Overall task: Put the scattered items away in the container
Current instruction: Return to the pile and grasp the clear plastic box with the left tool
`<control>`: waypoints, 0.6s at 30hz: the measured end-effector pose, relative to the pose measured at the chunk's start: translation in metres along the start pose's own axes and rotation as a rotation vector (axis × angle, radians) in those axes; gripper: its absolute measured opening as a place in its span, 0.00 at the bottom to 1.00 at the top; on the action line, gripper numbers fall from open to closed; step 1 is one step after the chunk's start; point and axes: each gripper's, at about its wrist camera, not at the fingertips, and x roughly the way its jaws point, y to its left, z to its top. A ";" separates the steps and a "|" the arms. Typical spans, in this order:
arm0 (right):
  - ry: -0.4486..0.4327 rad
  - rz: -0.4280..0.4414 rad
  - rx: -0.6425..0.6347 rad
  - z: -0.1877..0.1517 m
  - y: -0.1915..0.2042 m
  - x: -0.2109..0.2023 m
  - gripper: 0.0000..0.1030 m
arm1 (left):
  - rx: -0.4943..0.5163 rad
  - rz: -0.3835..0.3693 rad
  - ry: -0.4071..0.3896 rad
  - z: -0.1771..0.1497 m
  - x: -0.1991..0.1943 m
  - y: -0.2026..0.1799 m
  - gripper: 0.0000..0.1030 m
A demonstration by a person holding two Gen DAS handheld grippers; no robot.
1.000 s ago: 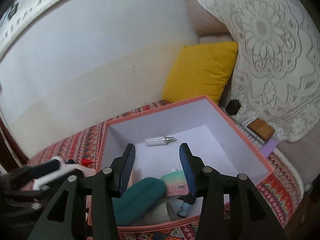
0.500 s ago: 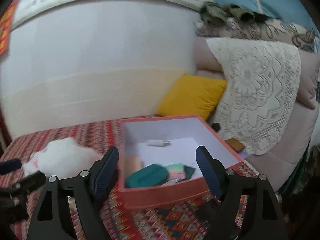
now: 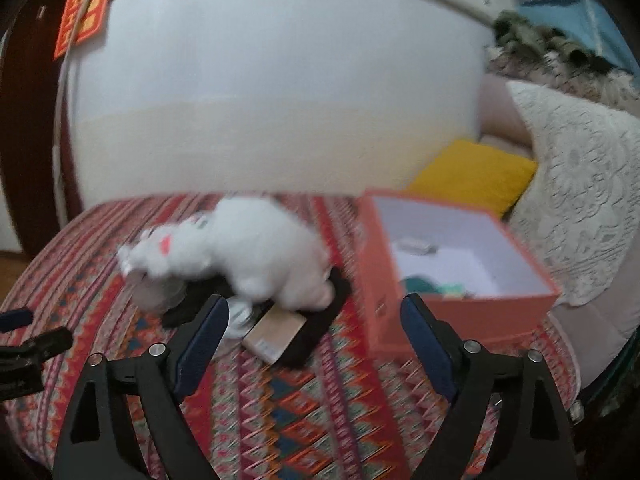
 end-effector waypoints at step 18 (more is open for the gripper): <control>0.226 0.069 0.177 -0.013 -0.019 0.076 0.87 | 0.287 -0.206 0.139 0.009 0.134 -0.080 0.84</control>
